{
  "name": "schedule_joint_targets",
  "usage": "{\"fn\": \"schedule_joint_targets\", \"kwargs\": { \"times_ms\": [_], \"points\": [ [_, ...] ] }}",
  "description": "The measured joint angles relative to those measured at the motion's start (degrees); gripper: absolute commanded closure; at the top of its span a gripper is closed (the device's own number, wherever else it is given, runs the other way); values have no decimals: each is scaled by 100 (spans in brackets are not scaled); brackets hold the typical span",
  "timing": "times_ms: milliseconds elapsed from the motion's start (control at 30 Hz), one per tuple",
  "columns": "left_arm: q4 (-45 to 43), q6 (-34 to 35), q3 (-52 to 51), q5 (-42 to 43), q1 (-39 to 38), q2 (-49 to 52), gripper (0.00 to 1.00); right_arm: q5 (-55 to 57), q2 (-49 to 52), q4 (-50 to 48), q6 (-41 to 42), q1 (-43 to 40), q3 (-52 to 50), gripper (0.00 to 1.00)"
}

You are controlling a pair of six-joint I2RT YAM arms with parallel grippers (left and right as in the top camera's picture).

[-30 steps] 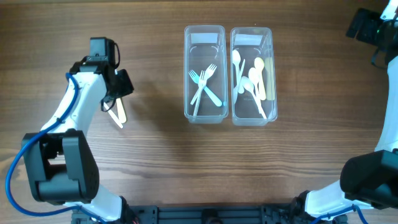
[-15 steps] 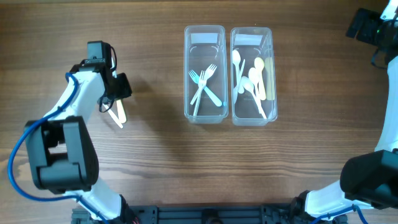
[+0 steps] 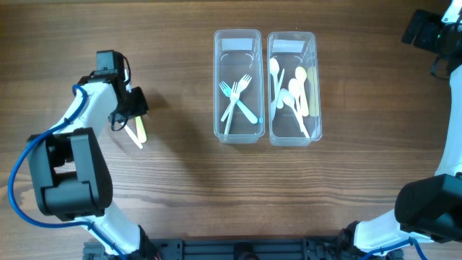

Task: Pack container
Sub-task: 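Move the left gripper to the yellow fork and grasp it, then place the yellow fork into the left container and release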

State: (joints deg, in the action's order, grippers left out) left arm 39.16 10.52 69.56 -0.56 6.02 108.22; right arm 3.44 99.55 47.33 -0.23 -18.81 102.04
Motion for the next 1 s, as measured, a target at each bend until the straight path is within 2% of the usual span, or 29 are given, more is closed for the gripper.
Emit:
{"fn": "schedule_joint_targets", "kwargs": {
  "times_ms": [200, 633, 667, 767, 800, 1000],
  "points": [
    [-66, -173, 0, 103, 37, 0, 69, 0, 0, 0, 0, 0, 0, 0],
    [-87, -299, -26, 236, 37, 249, 69, 0, 0, 0, 0, 0, 0, 0],
    [-87, -299, -26, 238, 37, 295, 71, 0, 0, 0, 0, 0, 0, 0],
    [-125, -310, -20, 236, 37, 326, 93, 0, 0, 0, 0, 0, 0, 0],
    [-127, -313, -20, 236, 37, 330, 96, 0, 0, 0, 0, 0, 0, 0],
    [-127, -382, -17, 350, 55, 321, 96, 0, 0, 0, 0, 0, 0, 0]
  ]
}}
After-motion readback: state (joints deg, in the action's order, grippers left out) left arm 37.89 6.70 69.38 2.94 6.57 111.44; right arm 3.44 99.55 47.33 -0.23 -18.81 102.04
